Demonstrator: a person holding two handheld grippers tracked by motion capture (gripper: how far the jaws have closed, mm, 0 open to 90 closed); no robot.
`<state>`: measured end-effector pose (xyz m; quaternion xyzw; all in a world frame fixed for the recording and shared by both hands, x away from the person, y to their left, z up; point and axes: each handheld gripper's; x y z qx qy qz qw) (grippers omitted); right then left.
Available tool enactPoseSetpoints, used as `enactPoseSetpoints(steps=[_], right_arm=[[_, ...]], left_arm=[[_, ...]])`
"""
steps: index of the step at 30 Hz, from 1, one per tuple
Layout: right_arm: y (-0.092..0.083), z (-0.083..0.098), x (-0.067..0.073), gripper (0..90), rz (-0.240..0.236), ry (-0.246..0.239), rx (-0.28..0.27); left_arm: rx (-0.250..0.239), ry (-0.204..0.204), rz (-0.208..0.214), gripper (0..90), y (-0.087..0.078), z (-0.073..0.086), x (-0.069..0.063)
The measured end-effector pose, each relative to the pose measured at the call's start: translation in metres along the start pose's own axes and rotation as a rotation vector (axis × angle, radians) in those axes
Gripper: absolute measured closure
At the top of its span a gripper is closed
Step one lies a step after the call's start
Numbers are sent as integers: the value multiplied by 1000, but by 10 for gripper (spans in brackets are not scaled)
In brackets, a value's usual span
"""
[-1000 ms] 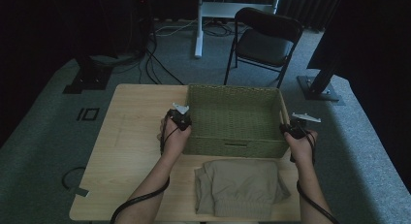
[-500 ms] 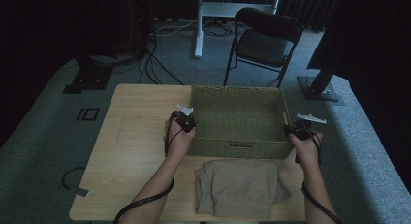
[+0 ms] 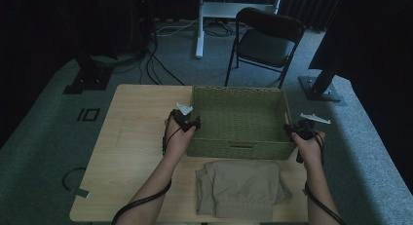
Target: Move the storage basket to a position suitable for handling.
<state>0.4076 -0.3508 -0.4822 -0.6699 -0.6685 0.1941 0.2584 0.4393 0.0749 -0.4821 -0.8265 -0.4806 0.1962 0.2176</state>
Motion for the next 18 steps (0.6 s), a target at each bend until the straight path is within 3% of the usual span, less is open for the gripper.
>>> enactPoseSetpoints(steps=[2,4,7,11,13,16,18], right_arm=[[0,-2,0,504,-16,11,-26],[0,-4,1,431,-42,11,-52],[-3,-8,4,397,-50,-24,-90],[-8,-17,3,288,-65,-52,-158],[-10,-19,4,257,-72,-50,-142],[-13,-22,6,216,-81,-100,-142],[-14,-23,7,190,-88,-107,-143]], left_arm=[[-3,15,10,302,-2,-3,2],[2,45,24,285,-2,-5,2],[17,94,48,184,-5,-7,3],[-4,76,82,174,-10,-15,5],[-24,67,66,174,-16,-20,10],[-82,54,65,174,-29,-27,20],[-88,56,64,174,-30,-28,20]])
Point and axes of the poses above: each handheld gripper's, and its own axes: y roughly forward along the jaws, z roughly out of its underside, x roughly to its left, and after that the axes turned 8 degrees about z, right-handed
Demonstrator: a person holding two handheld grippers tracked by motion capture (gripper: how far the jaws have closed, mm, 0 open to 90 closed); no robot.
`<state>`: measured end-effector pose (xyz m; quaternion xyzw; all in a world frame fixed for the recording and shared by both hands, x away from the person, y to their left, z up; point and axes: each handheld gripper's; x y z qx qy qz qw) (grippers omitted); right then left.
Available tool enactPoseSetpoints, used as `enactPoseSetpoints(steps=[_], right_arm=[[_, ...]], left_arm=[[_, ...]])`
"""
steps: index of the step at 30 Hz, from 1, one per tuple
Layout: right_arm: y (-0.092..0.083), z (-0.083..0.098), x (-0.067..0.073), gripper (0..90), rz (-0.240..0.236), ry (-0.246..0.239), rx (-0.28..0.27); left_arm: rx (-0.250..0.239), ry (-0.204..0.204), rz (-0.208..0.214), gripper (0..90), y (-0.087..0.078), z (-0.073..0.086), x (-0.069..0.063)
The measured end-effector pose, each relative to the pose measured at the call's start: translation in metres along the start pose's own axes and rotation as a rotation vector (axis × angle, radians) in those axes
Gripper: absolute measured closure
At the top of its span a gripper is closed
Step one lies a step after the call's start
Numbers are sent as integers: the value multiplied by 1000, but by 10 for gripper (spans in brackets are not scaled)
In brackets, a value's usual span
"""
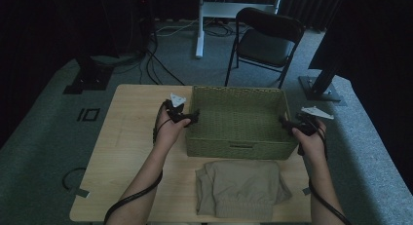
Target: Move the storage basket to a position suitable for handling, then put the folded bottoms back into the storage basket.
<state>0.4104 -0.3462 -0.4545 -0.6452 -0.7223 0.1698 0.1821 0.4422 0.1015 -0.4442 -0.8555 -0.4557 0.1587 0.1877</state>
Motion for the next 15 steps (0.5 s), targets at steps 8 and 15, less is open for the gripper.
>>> enactPoseSetpoints(steps=[8,15], right_arm=[[-10,-6,6,136,20,-55,-22],[-21,-11,10,125,1,-71,-31]], left_arm=[[0,16,46,174,-28,-8,0],[5,29,71,174,-41,-6,-3]])
Point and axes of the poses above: each handheld gripper's, and its own axes: y roughly forward along the jaws, z roughly out of its underside, x roughly to its left, and after that the axes turned 8 degrees about z, right-handed
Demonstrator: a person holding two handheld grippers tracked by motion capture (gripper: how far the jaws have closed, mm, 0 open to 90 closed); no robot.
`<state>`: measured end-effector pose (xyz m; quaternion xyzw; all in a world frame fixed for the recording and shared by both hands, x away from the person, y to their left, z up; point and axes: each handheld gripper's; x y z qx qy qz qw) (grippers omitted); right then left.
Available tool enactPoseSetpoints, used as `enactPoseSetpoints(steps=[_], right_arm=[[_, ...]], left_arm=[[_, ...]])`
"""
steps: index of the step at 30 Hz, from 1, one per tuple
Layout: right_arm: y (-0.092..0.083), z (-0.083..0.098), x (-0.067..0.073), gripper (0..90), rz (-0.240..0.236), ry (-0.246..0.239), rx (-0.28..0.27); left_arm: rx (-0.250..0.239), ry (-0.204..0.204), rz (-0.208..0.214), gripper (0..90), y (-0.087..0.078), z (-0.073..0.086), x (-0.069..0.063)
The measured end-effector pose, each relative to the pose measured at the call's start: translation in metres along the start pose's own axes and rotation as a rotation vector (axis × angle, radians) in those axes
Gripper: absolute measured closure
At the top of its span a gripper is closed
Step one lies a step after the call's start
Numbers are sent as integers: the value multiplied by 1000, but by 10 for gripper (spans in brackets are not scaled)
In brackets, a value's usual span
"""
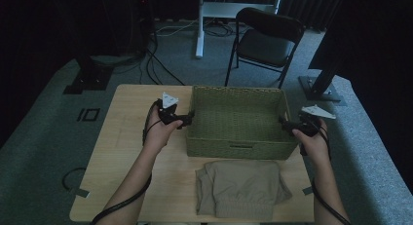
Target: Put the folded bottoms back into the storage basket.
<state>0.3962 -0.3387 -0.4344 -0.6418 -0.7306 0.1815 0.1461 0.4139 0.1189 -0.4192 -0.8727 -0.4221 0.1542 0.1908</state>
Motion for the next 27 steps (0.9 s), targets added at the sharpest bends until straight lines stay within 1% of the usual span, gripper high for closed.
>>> enactPoseSetpoints(steps=[2,4,5,6,7,8,9,12,13,14,17,22,24,27], right_arm=[[-6,-1,2,129,-12,-15,-12],[-10,-1,5,129,-22,-22,-20],[-12,-1,5,129,-31,-27,-22],[-12,-1,5,129,-31,-27,-22],[-14,-1,7,129,-37,-27,-25],[-18,0,8,127,-43,-38,-30],[-20,0,9,125,-45,-37,-32],[-25,3,10,125,-53,-41,-36],[-26,3,11,125,-55,-38,-38],[-28,4,11,125,-58,-37,-39],[-34,7,14,125,-68,-47,-44],[-44,14,17,126,-85,-62,-56],[-48,17,20,125,-96,-65,-52],[-53,21,23,123,-110,-69,-53]], left_arm=[[-2,-2,6,174,-5,2,-1],[-15,-14,29,174,-9,4,-2],[-15,-13,42,174,-11,4,-3],[-15,-13,42,174,-11,4,-3],[-28,-9,62,174,-14,6,-7],[-36,-14,69,174,-16,6,-8],[-45,-17,75,174,-17,7,-9],[-55,-4,74,174,-21,8,-13],[-59,-12,78,174,-22,8,-15],[-61,-10,86,174,-23,8,-16],[-63,4,95,174,-27,10,-21],[-66,12,124,174,-32,15,-29],[-54,23,126,174,-34,18,-33],[-51,32,144,174,-36,23,-39]])
Point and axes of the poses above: each handheld gripper's, and its own axes: y roughly forward along the jaws, z roughly out of its underside, x roughly to its left, and after that the axes turned 8 degrees about z, right-handed
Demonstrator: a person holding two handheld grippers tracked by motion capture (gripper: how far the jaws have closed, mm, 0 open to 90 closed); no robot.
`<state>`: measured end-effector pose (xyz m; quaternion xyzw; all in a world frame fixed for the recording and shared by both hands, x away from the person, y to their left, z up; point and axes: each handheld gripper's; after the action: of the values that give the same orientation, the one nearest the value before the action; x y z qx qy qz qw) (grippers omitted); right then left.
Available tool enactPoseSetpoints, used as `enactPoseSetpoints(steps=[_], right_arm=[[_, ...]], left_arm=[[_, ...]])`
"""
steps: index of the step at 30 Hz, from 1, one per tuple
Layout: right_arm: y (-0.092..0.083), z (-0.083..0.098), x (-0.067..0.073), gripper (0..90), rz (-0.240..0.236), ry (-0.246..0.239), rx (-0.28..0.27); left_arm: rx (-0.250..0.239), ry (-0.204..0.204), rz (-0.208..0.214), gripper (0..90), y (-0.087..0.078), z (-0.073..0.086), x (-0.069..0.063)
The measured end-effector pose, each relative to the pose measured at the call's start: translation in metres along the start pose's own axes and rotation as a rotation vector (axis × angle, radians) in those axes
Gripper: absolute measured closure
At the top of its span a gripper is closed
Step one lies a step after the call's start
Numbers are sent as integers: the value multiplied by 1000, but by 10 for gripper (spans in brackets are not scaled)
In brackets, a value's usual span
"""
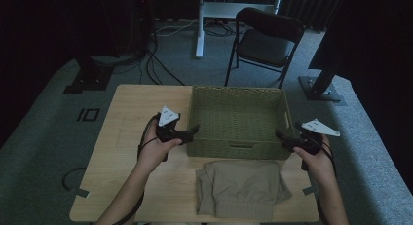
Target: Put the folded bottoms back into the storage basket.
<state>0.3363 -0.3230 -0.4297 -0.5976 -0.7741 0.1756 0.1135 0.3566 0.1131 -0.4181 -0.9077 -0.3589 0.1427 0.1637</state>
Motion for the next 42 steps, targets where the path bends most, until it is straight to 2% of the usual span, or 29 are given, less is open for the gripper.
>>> enactPoseSetpoints(steps=[3,5,7,11,15,19,25,29,30,38,42], right_arm=[[-5,4,4,123,-5,-14,-8],[-8,6,7,125,-25,1,0],[-11,9,9,138,-35,-9,-3],[-16,16,13,148,-47,4,6],[-21,23,16,162,-43,-10,0],[-25,33,20,163,-61,-32,8],[-29,48,24,162,-78,-41,13],[-32,60,26,162,-72,-46,28],[-32,62,26,162,-73,-44,31],[-31,83,31,163,-87,-34,70],[-27,97,33,162,-85,-33,102]], left_arm=[[6,9,16,174,-2,3,-7],[5,21,26,174,-2,5,-11],[5,26,36,174,-3,7,-16],[0,35,57,174,-4,9,-23],[6,42,77,174,-5,14,-30],[15,44,99,174,-6,20,-36],[16,36,119,174,-7,31,-44],[24,36,131,174,-6,39,-50],[32,44,134,174,-6,41,-52],[70,31,162,174,3,60,-60],[96,12,178,174,10,74,-64]])
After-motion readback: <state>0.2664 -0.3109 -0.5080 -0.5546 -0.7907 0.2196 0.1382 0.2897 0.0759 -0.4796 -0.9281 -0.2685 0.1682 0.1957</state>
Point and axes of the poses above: each handheld gripper's, and its own axes: y roughly forward along the jaws, z roughly out of its underside, x roughly to its left, and after that the axes turned 8 degrees about z, right-handed
